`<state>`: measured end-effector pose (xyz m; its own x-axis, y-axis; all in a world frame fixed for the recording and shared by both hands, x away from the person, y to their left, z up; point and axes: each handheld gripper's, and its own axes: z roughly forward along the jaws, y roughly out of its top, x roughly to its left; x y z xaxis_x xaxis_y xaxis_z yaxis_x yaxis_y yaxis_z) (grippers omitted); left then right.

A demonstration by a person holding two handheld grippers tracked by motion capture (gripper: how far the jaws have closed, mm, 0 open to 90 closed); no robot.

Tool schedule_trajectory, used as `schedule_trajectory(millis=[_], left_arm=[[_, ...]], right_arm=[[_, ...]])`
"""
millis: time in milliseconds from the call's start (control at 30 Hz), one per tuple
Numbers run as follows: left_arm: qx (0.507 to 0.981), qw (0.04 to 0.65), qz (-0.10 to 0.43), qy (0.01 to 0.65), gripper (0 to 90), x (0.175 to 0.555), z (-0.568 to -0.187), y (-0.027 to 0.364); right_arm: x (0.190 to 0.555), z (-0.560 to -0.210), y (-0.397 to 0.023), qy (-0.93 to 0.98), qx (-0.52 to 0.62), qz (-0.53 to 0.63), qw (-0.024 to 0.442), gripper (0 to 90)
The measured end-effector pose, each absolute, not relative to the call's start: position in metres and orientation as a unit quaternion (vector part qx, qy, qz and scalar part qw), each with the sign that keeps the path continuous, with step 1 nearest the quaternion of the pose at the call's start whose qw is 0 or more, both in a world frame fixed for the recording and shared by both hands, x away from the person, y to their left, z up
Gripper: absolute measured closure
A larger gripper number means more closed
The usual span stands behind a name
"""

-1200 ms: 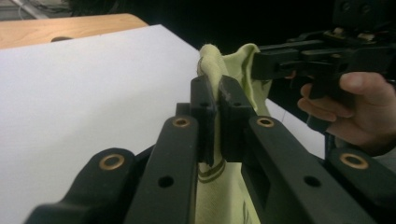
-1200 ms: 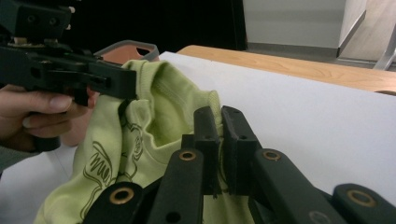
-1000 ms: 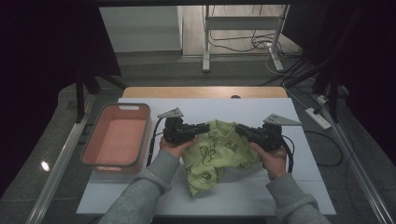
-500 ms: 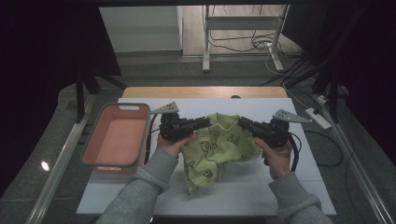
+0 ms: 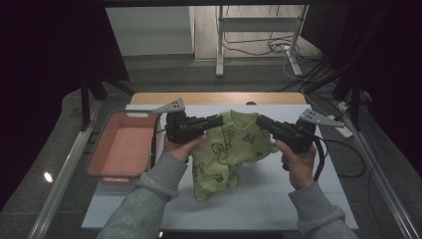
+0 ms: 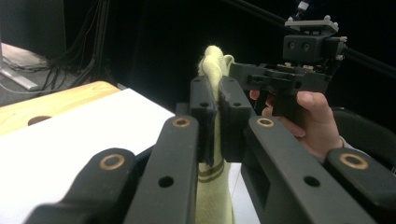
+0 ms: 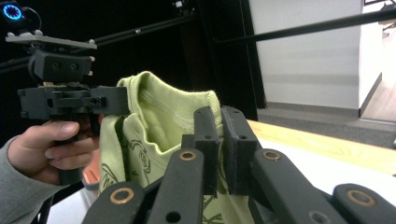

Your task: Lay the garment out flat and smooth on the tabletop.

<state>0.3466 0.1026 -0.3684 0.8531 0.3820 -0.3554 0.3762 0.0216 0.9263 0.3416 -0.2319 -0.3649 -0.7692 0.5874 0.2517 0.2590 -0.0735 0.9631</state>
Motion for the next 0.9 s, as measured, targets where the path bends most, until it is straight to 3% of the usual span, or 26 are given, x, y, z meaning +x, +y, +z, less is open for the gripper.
schedule_trajectory(millis=[567,900], left_arm=[[0.688,0.676,0.006,0.263,85.9,0.346,-0.343,0.114],[0.678,0.698,0.015,0.232,85.9,0.334,-0.309,0.115]], right_arm=[[0.345,-0.340,-0.224,0.654,0.303,0.683,0.122,85.7],[0.326,-0.306,-0.228,0.637,0.266,0.710,0.138,85.8]])
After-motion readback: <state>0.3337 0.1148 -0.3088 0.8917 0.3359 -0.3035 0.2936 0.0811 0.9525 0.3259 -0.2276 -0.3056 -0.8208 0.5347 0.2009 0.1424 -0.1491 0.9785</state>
